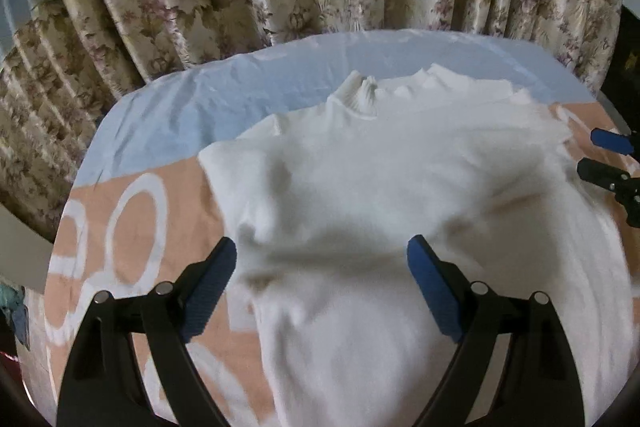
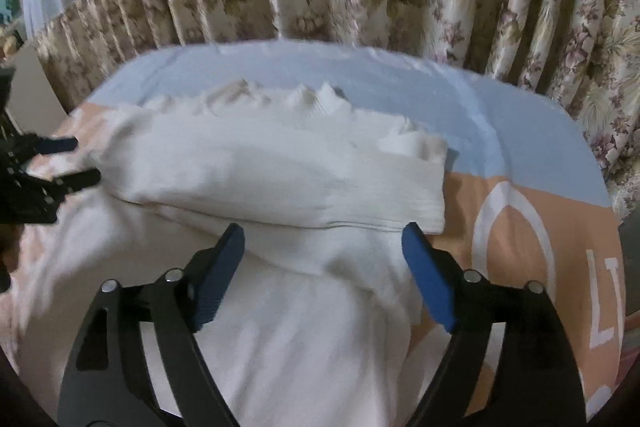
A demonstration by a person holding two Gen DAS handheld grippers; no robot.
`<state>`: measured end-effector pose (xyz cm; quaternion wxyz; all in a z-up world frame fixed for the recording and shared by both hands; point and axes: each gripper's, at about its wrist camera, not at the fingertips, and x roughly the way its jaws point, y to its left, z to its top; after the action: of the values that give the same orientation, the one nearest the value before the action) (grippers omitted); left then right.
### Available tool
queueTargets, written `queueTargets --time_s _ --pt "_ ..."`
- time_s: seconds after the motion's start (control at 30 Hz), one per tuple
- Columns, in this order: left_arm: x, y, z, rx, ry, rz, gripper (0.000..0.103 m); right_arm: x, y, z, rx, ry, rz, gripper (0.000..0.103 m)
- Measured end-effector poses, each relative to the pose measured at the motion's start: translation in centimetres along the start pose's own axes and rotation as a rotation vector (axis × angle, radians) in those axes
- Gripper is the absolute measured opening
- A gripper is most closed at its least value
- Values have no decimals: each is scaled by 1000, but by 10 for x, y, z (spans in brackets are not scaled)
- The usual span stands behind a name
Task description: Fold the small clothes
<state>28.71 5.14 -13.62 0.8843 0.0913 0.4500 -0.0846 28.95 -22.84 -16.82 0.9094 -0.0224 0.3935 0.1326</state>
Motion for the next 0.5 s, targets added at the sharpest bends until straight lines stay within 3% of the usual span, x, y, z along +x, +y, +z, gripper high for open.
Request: queueTargets --time_s 0.1,0.3,0.5 --pt "-30 1 -13 -45 -22 -19 90 -35 11 -5 11 -44 23 100" --pt "-94 10 -65 -138 -54 11 93 -89 33 -33 7 -49 -2 100" --pt "-119 22 -121 -195 -20 50 97 -114 49 -90 -33 21 -95 100"
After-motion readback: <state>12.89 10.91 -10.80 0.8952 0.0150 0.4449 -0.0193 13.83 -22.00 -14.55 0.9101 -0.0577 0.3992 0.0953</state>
